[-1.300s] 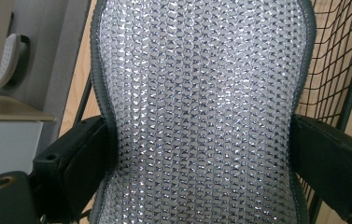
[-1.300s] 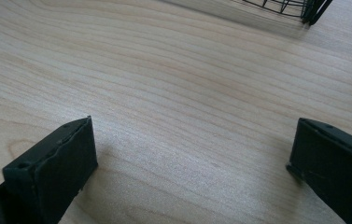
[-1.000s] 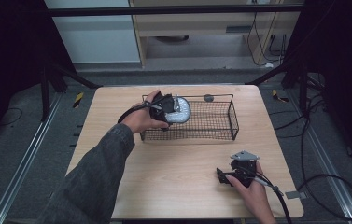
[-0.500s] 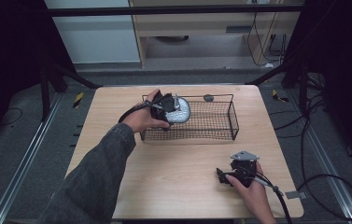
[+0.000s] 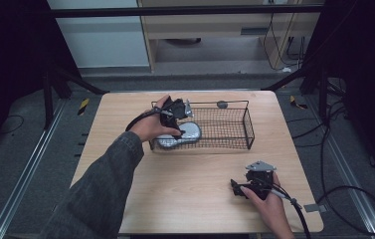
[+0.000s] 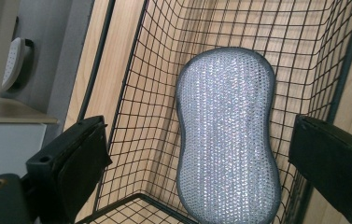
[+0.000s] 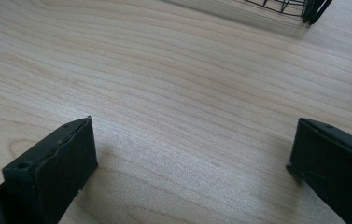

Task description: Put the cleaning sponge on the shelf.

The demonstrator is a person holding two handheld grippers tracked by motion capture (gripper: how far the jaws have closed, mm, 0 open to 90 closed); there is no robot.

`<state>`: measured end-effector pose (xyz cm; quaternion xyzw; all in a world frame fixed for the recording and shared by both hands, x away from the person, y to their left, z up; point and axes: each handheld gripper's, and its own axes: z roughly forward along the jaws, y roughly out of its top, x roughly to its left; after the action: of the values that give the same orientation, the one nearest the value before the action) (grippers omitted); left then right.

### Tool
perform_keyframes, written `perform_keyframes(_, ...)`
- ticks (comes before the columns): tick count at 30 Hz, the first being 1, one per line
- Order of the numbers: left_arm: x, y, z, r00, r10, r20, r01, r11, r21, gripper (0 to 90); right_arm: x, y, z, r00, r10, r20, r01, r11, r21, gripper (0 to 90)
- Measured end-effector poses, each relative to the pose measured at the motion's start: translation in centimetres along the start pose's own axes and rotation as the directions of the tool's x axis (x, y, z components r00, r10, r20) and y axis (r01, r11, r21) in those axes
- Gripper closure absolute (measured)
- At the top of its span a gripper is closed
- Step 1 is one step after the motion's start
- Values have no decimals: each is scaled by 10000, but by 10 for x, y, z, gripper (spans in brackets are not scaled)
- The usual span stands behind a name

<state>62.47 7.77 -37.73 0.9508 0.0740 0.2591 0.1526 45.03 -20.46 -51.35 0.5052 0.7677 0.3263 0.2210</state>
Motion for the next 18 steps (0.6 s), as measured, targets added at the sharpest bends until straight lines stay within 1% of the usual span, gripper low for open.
perform_keyframes(1, -1, 0, -2, 10000, -74, 13, 74, 9999, -103, 45, 0, 0, 0, 10000, 2, -2, -2, 10000, 2, 7)
perform_keyframes(3, -1, 0, -2, 9999, -98, 33, 99, 9998, -143, 45, 0, 0, 0, 10000, 17, -5, -17, 10000, -5, 7)
perform_keyframes(6, -3, 0, -3, 9999, -113, 19, 113, 9999, -106, 46, 0, 0, 0, 10000, -7, -10, 7, 10000, -3, 7)
perform_keyframes(18, -11, 2, -13, 9998, -190, -52, 188, 9994, -307, 35, 0, 0, 0, 10000, 17, -5, -17, 10000, 0, 7)
